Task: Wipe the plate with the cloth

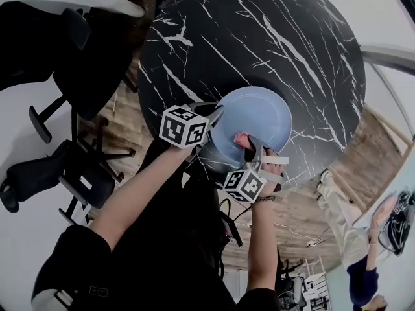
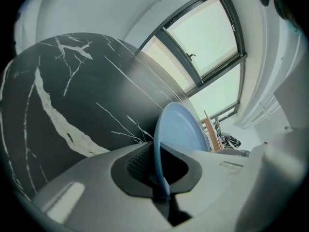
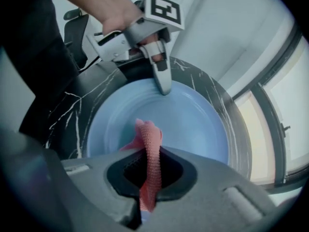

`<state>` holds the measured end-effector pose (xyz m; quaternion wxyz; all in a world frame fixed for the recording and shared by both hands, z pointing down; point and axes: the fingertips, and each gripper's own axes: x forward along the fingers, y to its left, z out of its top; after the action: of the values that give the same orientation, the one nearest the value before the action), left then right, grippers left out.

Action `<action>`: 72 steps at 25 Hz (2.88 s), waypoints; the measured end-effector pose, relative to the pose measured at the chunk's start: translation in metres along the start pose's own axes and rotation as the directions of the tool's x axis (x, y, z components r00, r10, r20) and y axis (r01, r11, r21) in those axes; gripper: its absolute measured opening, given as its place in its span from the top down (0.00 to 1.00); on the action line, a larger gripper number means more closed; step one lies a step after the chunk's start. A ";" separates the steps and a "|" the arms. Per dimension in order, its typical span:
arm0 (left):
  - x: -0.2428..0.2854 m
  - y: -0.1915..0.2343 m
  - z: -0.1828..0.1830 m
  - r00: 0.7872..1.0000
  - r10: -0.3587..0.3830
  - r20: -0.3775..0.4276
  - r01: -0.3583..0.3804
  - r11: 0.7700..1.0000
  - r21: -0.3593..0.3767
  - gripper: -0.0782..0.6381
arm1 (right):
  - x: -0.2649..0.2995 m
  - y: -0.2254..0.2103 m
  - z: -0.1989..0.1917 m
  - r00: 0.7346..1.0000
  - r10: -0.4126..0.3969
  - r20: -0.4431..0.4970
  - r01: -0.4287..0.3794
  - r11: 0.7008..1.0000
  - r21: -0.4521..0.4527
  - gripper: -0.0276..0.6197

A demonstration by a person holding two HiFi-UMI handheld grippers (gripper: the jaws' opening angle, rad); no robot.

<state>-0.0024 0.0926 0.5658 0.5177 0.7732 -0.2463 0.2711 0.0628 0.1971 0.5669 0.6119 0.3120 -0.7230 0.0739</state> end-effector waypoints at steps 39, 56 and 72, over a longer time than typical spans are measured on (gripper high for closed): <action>0.002 -0.004 -0.002 0.999 -0.021 -0.045 0.023 0.999 0.044 0.86 | 0.034 -0.129 -0.017 0.988 -0.140 -0.069 0.142 0.989 0.032 0.94; 0.001 -0.002 -0.001 1.000 0.000 -0.005 0.000 1.000 -0.005 0.86 | -0.001 -0.016 -0.024 0.997 -0.056 -0.062 0.056 0.998 0.000 0.94; -0.005 -0.004 0.001 1.000 -0.010 0.005 0.010 1.000 0.017 0.77 | -0.048 0.002 -0.003 0.986 -0.010 0.169 -0.059 0.917 0.394 0.94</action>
<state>-0.0026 0.0937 0.5595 0.5117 0.7796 -0.2414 0.2686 0.0672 0.2175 0.5233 0.4718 0.4256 -0.7458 0.2002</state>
